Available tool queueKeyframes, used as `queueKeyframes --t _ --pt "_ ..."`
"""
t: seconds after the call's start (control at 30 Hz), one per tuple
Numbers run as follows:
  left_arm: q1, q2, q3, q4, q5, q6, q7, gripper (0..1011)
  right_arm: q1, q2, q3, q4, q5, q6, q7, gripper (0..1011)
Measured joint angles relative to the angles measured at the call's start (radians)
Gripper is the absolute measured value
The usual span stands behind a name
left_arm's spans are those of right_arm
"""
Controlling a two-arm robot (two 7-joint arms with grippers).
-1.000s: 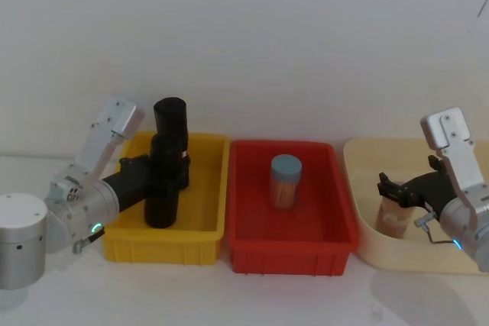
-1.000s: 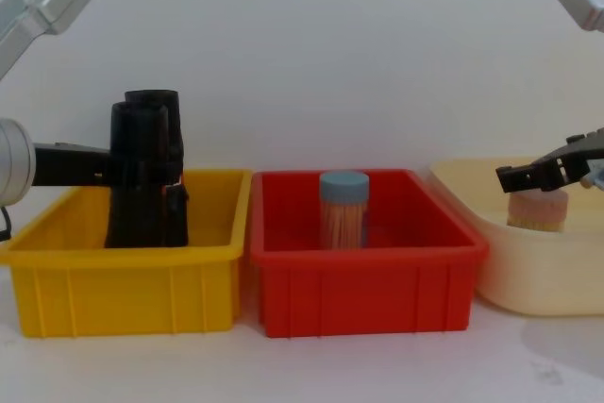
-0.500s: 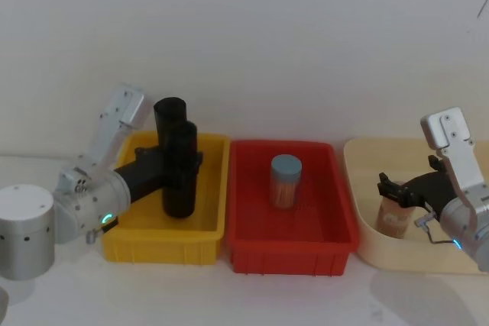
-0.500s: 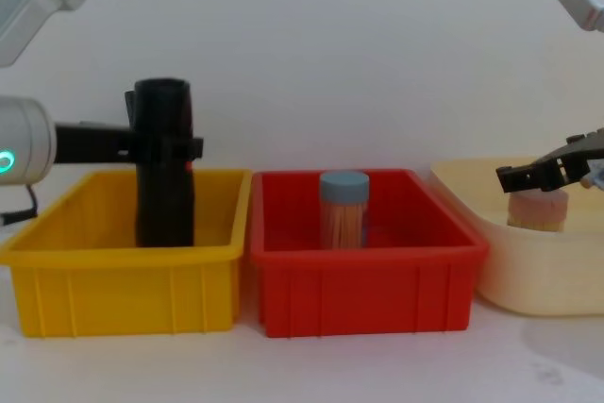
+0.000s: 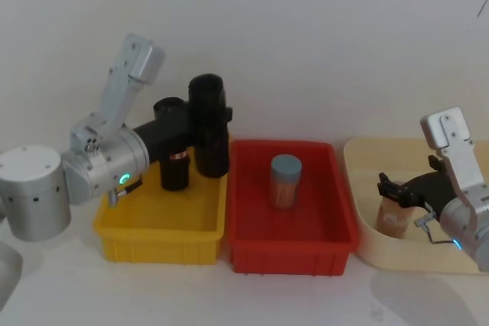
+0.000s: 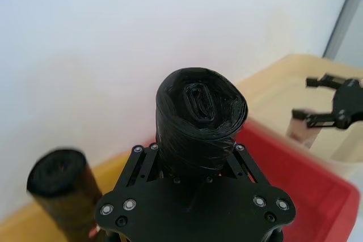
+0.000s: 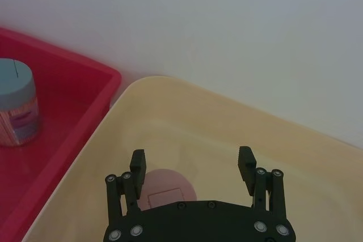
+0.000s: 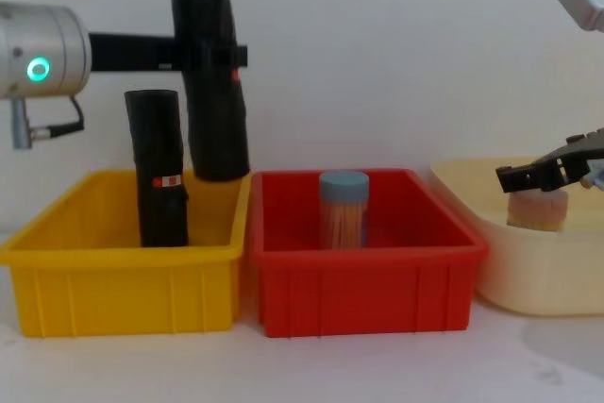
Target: Pick up the garbage bag with the one hand and transfer it to the other hand.
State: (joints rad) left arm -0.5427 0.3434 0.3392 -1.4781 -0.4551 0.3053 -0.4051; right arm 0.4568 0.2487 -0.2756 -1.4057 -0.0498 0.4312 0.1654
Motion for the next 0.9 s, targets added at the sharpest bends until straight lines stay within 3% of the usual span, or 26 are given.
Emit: queueKeyframes --t 0.4,0.9 --pt "-0.064 -0.023 0.009 0.011 -0.042 0.008 -0.047 371 0.0 0.0 0.0 0.0 0.0 0.0 0.0 1000" --pt "-0.152 -0.081 0.081 0.149 -0.1 0.047 -0.162 371 0.0 0.0 0.0 0.0 0.0 0.0 0.0 1000"
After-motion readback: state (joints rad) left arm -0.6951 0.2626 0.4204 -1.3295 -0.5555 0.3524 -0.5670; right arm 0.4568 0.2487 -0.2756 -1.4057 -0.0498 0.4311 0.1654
